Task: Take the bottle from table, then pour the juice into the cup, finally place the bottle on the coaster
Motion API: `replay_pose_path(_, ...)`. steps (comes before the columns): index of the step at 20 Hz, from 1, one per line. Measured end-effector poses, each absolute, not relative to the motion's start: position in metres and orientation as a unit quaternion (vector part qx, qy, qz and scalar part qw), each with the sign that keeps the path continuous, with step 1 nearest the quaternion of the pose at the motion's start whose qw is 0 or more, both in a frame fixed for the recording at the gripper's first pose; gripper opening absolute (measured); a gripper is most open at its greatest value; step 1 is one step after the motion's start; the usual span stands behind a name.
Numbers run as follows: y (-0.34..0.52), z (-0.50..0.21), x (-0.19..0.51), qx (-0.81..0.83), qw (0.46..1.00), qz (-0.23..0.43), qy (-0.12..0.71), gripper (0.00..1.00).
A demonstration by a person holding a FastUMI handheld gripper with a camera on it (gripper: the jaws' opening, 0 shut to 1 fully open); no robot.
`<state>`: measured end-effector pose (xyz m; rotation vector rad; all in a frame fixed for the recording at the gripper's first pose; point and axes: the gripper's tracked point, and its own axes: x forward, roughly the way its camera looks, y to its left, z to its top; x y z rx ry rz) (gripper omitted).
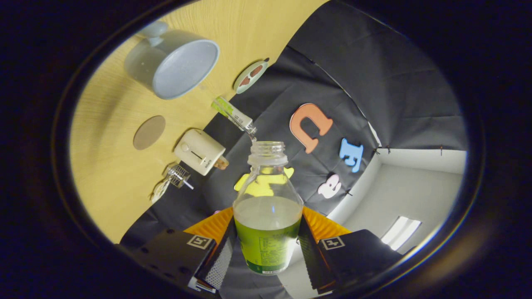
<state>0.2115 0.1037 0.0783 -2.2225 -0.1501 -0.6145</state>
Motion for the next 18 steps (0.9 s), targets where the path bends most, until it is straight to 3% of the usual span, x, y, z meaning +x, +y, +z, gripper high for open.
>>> replay_pose_path(6,0.114,0.080,0.211,-0.892,0.376,-0.244,-0.069,0.80)
replay_pose_path(18,0.111,0.078,0.210,-0.891,0.380,-0.239,-0.074,0.80)
